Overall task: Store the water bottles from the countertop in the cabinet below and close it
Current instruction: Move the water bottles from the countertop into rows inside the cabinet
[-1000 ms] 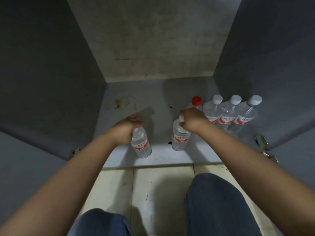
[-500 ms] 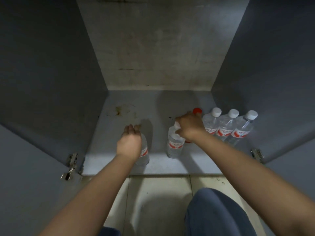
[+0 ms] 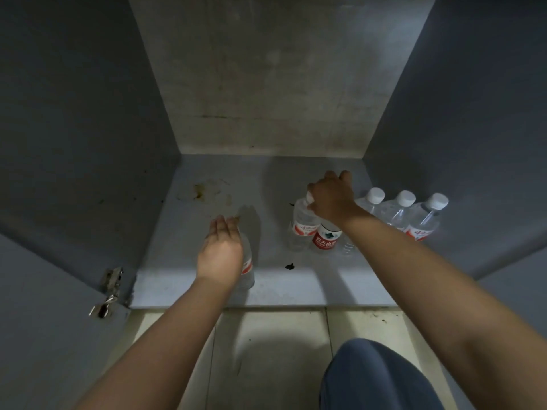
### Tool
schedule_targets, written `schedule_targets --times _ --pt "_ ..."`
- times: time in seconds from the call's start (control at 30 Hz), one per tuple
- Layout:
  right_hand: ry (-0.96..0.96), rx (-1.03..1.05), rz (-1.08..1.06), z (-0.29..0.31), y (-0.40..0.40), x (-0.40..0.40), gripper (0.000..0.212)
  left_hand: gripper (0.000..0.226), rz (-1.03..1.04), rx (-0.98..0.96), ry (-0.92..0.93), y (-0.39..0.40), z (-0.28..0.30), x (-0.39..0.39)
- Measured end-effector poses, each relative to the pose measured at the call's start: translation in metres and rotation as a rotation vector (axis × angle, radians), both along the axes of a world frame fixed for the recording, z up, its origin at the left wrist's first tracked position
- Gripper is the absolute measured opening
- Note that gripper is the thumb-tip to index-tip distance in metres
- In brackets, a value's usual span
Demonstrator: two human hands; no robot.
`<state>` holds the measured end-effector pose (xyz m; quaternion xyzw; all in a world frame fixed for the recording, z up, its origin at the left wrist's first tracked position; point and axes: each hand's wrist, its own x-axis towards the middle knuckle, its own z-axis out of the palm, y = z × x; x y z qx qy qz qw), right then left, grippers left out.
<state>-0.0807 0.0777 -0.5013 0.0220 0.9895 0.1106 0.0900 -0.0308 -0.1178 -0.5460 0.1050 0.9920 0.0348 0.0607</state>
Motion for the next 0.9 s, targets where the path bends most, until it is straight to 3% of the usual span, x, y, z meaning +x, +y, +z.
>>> schedule_targets --times 0.1,0.27,0.47,0.9 --pt "-0.035 0.004 -0.007 0.0 -0.001 -0.006 0.03 0.057 0.016 0.061 -0.013 -0.001 0.0 -0.002" --pt "-0.08 -0.01 0.024 -0.001 0.003 -0.013 0.033 0.048 0.037 0.056 -0.105 -0.001 0.007 -0.014" --pt "-0.089 0.003 0.107 -0.004 0.012 -0.016 0.037 0.052 -0.04 -0.008 -0.092 0.017 0.016 -0.037" --pt "0.112 -0.218 -0.004 -0.035 0.014 -0.001 0.052 0.055 -0.156 0.035 -0.058 0.086 0.008 -0.077"
